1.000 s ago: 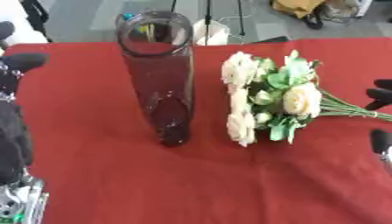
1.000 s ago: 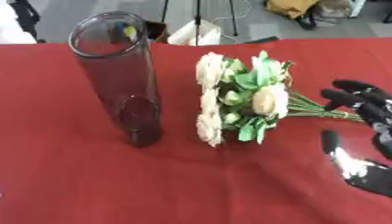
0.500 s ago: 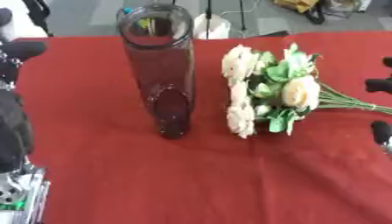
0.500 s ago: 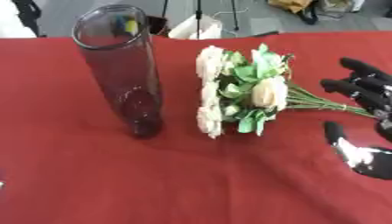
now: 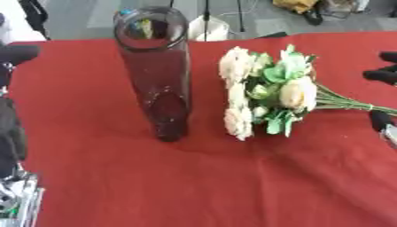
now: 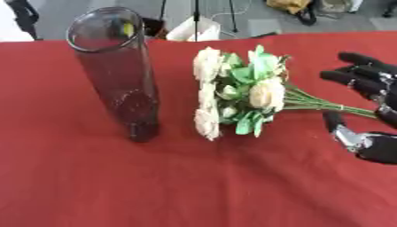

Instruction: Arrange flowers into the vase.

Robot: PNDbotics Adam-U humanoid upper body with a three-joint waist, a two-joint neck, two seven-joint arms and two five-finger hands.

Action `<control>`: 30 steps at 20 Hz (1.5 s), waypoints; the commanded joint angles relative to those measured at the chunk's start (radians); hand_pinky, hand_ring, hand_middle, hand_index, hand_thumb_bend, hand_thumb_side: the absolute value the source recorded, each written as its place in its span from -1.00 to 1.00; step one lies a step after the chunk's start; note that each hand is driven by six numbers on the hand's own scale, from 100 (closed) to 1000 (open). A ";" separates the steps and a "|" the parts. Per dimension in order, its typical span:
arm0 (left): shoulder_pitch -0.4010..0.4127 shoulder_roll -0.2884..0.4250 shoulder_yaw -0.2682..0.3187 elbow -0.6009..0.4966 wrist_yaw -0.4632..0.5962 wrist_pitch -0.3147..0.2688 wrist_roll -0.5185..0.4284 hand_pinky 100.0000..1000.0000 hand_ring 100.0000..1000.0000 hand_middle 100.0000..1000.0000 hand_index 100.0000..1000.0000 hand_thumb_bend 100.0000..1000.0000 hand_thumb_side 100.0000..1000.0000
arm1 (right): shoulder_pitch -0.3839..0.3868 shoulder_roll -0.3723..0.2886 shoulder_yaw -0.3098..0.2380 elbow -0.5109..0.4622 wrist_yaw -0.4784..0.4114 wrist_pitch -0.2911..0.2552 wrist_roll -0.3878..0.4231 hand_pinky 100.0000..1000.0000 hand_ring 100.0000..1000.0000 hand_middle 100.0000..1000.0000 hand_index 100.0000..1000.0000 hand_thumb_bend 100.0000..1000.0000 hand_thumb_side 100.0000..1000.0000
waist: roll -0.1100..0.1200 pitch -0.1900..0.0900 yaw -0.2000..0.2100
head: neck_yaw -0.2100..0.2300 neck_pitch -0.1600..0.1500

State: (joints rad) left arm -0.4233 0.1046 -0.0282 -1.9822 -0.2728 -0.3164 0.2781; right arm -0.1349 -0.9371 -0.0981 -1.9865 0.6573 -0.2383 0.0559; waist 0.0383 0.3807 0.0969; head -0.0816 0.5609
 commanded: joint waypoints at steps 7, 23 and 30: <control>-0.007 0.014 -0.021 -0.018 0.007 -0.001 -0.011 0.37 0.20 0.55 0.72 -1.00 1.00 | -0.057 -0.082 0.006 -0.013 -0.065 0.133 0.090 0.72 1.00 0.50 0.91 -1.00 1.00 | -0.005 -0.024 0.015 | -0.029 -0.035; -0.012 0.015 -0.034 -0.018 0.014 -0.004 -0.027 0.37 0.19 0.55 0.72 -1.00 1.00 | -0.192 -0.126 0.036 0.206 -0.151 0.134 0.231 0.99 1.00 0.54 1.00 -0.37 0.69 | -0.011 -0.006 0.056 | -0.060 -0.067; -0.012 0.013 -0.038 -0.018 0.012 -0.004 -0.031 0.37 0.18 0.55 0.72 -1.00 1.00 | -0.215 -0.129 0.031 0.275 -0.166 0.110 0.254 1.00 1.00 0.60 1.00 -0.41 0.64 | -0.011 0.013 0.065 | -0.077 -0.083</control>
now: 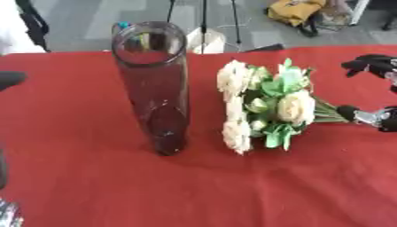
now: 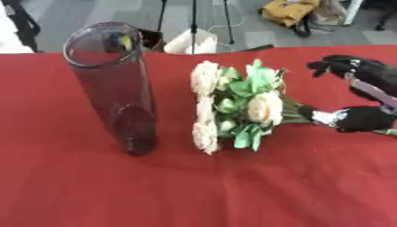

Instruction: Arrange flowers into the vase.

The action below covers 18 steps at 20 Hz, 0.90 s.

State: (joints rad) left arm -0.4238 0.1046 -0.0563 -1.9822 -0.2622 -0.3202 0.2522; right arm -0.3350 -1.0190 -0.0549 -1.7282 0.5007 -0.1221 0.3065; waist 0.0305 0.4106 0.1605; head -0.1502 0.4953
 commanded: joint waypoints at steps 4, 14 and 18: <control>-0.012 0.012 -0.012 -0.018 -0.001 0.001 -0.008 0.37 0.18 0.55 0.72 -1.00 1.00 | -0.023 -0.047 -0.008 0.044 -0.004 -0.022 0.007 1.00 1.00 0.70 1.00 -0.37 0.62 | -0.001 -0.006 0.008 | -0.020 -0.031; -0.015 0.009 -0.015 -0.018 -0.006 -0.001 -0.010 0.37 0.17 0.55 0.72 -1.00 1.00 | -0.041 -0.038 -0.003 0.103 0.004 -0.068 -0.007 1.00 1.00 0.81 1.00 -0.29 0.68 | 0.003 0.021 0.019 | -0.042 -0.047; -0.016 0.008 -0.017 -0.018 -0.007 0.000 -0.012 0.37 0.17 0.55 0.72 -1.00 1.00 | -0.041 -0.036 -0.002 0.111 0.028 -0.072 -0.010 1.00 1.00 0.55 1.00 -0.34 0.73 | 0.004 0.026 0.022 | -0.050 -0.053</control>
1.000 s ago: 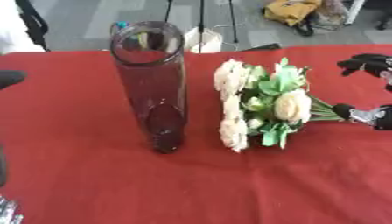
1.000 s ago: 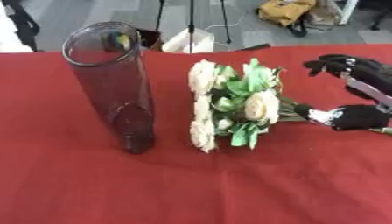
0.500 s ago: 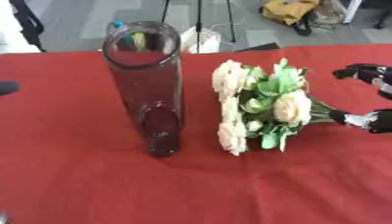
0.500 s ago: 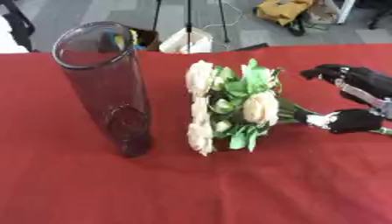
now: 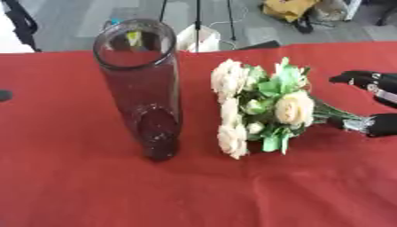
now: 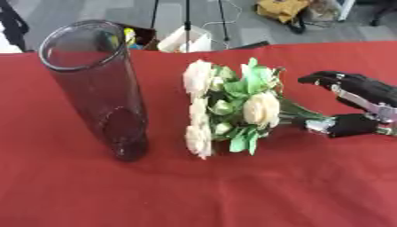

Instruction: Arrange flowers into the vase.

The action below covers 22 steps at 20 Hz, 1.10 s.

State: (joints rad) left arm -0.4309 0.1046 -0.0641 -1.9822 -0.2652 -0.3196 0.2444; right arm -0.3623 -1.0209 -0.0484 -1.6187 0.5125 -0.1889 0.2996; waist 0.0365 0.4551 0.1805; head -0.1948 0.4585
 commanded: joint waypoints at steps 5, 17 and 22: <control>-0.010 0.007 -0.012 -0.018 -0.004 -0.001 -0.007 0.37 0.17 0.55 0.72 -1.00 1.00 | -0.018 -0.031 -0.007 0.017 0.032 -0.006 -0.012 1.00 1.00 0.58 1.00 -0.33 0.71 | -0.002 -0.012 0.006 | -0.012 -0.024; -0.014 0.006 -0.017 -0.018 -0.002 -0.002 -0.014 0.37 0.16 0.54 0.72 -1.00 1.00 | -0.032 -0.022 -0.001 0.092 0.099 -0.034 -0.001 1.00 1.00 0.66 1.00 -0.26 0.51 | -0.003 0.010 0.020 | -0.037 -0.055; -0.014 0.004 -0.017 -0.018 -0.002 -0.002 -0.012 0.37 0.16 0.54 0.72 -1.00 1.00 | -0.033 -0.014 0.003 0.096 0.121 -0.041 0.000 0.98 1.00 0.62 1.00 -0.30 0.48 | -0.004 0.019 0.022 | -0.038 -0.060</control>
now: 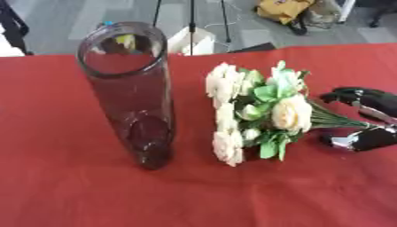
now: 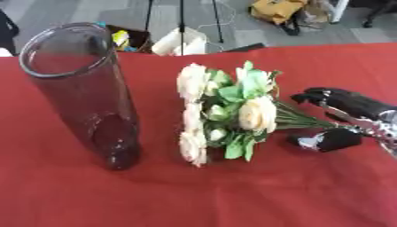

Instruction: Arrange flowers into the vase.

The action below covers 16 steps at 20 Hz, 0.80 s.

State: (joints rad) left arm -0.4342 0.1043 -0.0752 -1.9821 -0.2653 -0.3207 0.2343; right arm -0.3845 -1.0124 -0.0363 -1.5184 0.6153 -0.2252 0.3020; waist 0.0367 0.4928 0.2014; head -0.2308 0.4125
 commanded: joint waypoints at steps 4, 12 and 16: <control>-0.012 0.003 -0.008 -0.018 -0.003 0.000 -0.004 0.37 0.15 0.54 0.72 -1.00 1.00 | -0.016 -0.017 -0.006 -0.004 0.018 0.006 -0.032 0.96 1.00 0.55 1.00 -0.39 0.53 | -0.006 -0.013 0.006 | -0.004 -0.015; -0.015 0.003 -0.010 -0.018 -0.002 0.000 -0.007 0.37 0.15 0.54 0.72 -1.00 1.00 | -0.031 -0.018 0.003 -0.006 -0.031 0.030 -0.062 0.96 1.00 0.44 0.97 -0.51 0.56 | -0.008 -0.009 0.014 | -0.005 -0.016; -0.015 0.002 -0.011 -0.018 -0.002 0.001 -0.008 0.37 0.15 0.54 0.72 -1.00 1.00 | -0.033 -0.020 0.007 -0.021 -0.037 0.038 -0.060 0.87 0.94 0.32 0.89 -0.53 0.52 | -0.009 -0.008 0.014 | -0.002 -0.014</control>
State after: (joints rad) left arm -0.4402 0.1038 -0.0765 -1.9821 -0.2653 -0.3184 0.2315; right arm -0.4089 -1.0074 -0.0285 -1.5206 0.5865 -0.1902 0.2423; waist 0.0317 0.5041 0.2141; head -0.2342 0.4109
